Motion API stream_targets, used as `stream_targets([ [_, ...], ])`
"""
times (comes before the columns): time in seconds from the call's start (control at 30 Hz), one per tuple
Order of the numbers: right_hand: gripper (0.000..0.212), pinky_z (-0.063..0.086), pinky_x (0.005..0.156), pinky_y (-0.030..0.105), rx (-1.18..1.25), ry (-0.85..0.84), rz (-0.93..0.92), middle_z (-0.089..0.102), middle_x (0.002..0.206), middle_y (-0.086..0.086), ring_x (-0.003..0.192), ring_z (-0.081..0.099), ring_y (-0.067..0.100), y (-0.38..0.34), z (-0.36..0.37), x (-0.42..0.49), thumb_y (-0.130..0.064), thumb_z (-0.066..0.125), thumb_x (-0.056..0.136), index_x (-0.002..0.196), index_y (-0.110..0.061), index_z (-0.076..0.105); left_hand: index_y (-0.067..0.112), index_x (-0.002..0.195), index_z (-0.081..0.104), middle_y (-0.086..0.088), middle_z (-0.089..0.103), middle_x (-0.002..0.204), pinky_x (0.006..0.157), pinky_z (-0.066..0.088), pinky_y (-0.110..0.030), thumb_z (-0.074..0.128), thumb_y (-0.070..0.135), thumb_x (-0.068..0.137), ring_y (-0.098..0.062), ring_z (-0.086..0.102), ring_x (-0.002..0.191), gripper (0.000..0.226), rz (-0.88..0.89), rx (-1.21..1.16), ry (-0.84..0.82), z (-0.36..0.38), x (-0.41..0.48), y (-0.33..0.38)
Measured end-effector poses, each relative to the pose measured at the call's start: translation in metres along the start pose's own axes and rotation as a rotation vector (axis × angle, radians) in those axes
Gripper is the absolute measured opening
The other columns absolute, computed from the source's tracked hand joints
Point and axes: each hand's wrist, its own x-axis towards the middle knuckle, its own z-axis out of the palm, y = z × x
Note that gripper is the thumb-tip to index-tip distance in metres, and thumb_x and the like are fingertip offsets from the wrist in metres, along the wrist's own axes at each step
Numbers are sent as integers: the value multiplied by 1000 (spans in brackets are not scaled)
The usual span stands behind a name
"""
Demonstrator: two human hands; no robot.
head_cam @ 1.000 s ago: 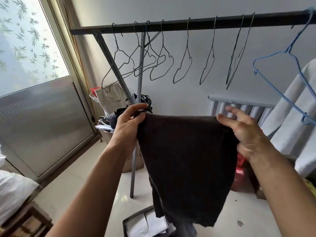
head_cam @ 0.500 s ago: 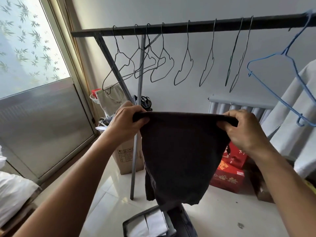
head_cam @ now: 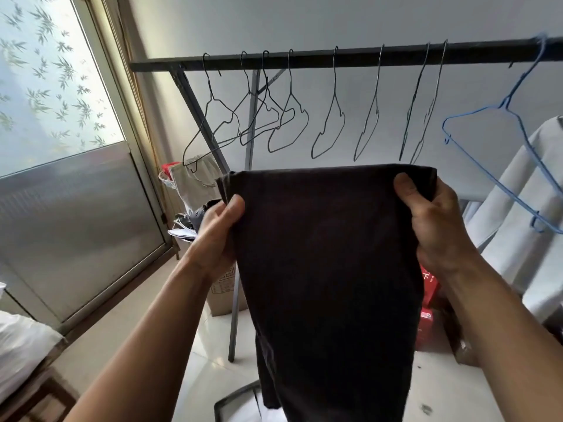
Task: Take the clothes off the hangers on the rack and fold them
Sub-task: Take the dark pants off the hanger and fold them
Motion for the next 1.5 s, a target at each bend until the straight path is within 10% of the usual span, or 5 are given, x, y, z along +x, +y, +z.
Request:
stream_targets([
  [0.4,22,58,60,27,159,-29,296,76,89,4,82,73,18,-5,-13,11,-28,59,92,100,-8,67,4,98,73,-14,75,100,75,60,-28,64,22,80,-20,73,88,27,-152,55,58,18,-19,-33],
  [0.63,96,59,76,35,277,-399,416,69,120,8,110,67,27,31,-40,-21,-62,90,35,119,-20,67,1,99,69,-11,75,87,66,61,-30,66,24,81,-19,73,74,29,-167,30,120,25,-12,-21],
  [0.93,17,58,71,33,214,-235,469,76,98,8,90,73,23,46,-22,-42,-12,68,74,85,-19,78,1,90,67,-11,74,77,57,59,-28,58,14,94,-18,72,65,16,-218,12,160,16,-12,-11],
  [1.2,31,60,68,32,391,-97,467,75,103,11,92,73,24,32,-4,-34,-19,63,80,108,-6,68,4,117,63,-14,71,114,88,57,-34,75,3,75,-28,68,103,44,-184,203,-47,4,-27,-31],
  [1.5,32,61,67,35,199,-271,512,73,104,18,91,72,31,52,-22,-53,2,69,74,105,-7,68,-2,100,65,-10,74,79,61,59,-27,58,-3,91,-18,71,68,11,-110,74,247,25,-29,-48],
])
